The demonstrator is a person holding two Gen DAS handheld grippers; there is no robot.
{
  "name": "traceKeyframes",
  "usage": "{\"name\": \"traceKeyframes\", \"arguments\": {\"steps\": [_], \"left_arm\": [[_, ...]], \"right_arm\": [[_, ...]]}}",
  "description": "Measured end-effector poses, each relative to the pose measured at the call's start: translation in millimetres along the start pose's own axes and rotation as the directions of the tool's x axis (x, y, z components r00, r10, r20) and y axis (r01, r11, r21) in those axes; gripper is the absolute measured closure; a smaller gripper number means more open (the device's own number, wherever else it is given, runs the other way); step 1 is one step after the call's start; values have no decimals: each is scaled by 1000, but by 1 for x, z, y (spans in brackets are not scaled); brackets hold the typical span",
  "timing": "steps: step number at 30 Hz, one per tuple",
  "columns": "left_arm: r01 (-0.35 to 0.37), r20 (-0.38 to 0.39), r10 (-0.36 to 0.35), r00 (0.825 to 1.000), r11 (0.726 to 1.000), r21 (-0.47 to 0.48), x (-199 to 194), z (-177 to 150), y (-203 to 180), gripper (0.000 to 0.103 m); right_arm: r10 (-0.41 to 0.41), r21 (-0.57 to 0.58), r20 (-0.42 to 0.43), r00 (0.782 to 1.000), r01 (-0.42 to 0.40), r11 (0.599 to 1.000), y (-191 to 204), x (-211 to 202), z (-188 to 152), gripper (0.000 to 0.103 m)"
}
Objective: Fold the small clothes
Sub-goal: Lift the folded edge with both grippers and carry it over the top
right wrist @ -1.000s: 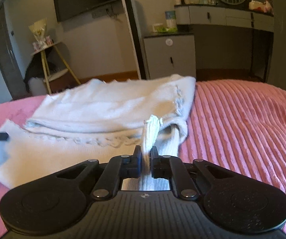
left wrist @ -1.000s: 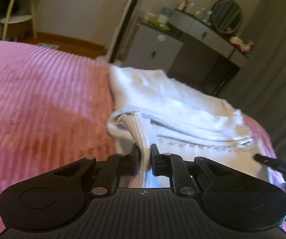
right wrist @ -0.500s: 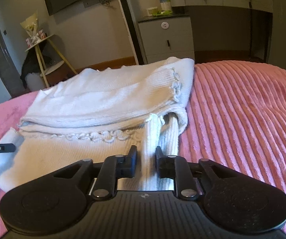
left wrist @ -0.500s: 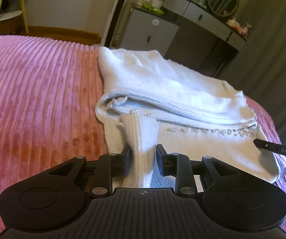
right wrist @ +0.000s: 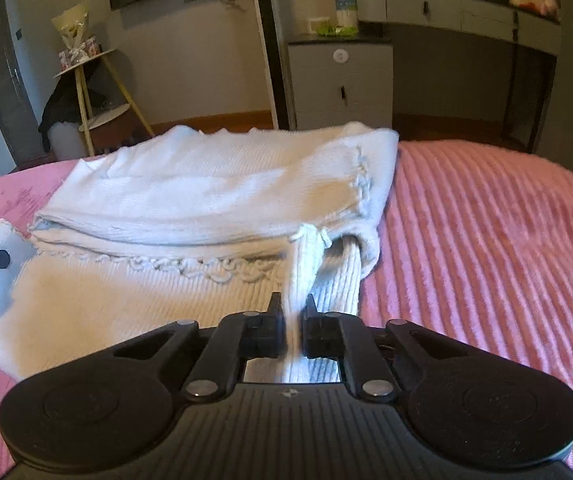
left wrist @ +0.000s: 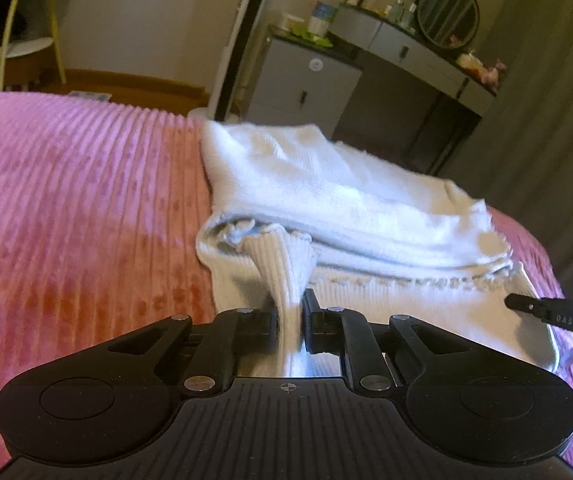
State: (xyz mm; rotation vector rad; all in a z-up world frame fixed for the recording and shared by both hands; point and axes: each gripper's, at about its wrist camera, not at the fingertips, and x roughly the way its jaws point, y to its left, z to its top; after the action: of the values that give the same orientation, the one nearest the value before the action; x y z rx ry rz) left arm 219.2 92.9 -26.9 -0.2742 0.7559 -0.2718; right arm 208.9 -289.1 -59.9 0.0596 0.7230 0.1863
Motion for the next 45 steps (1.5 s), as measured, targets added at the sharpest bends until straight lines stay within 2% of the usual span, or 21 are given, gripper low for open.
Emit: {"name": "traceKeyframes", "arguments": {"steps": [6,12,15,21,29,32,34,36,38,40,42,43,44,45], "left_arm": [[46,83,-48,995,998,33,-32,32,-10,89],[4,179,-18,984,997,79,-28,81,-18,89],[-19,193,4,981,997,75,-8,108,-17,89],[-93,221,57,974,983,158,46,143,-22,89],[-204,215,158,964,956,210,114,149,-14,89],[-236,178,200,963,949,211,136,140,-7,87],[-261,104,243,964,939,224,152,133,-3,86],[-236,65,227,972,944,229,153,126,0,82],[-206,62,197,978,951,231,144,120,2,68],[-156,42,151,988,963,221,138,118,3,60],[-162,41,156,987,959,231,139,118,-2,64],[-174,42,169,985,956,237,139,117,-5,73],[-184,45,178,983,953,240,140,116,-6,91],[-198,49,192,980,949,244,141,116,-7,90]], "right_arm": [[16,-104,136,991,-1,995,18,-39,23,96],[-80,-103,253,964,109,989,19,-32,67,96],[-146,-117,282,948,185,976,16,-11,91,96],[-259,-139,302,917,312,940,15,48,128,96],[-353,-146,281,892,403,903,16,125,147,97],[-366,-139,223,904,401,906,9,148,145,97],[-356,-149,137,924,375,915,4,164,142,96],[-330,-106,103,938,340,934,-1,165,138,94],[-256,-26,81,963,258,966,-11,155,138,86],[-224,5,71,972,225,974,-16,150,138,84],[-220,4,55,974,220,975,-17,151,135,85],[-221,-9,47,974,221,975,-16,153,133,91],[-229,-26,48,972,230,973,-13,154,131,95],[-242,-51,50,969,244,968,-10,155,130,96]]}}
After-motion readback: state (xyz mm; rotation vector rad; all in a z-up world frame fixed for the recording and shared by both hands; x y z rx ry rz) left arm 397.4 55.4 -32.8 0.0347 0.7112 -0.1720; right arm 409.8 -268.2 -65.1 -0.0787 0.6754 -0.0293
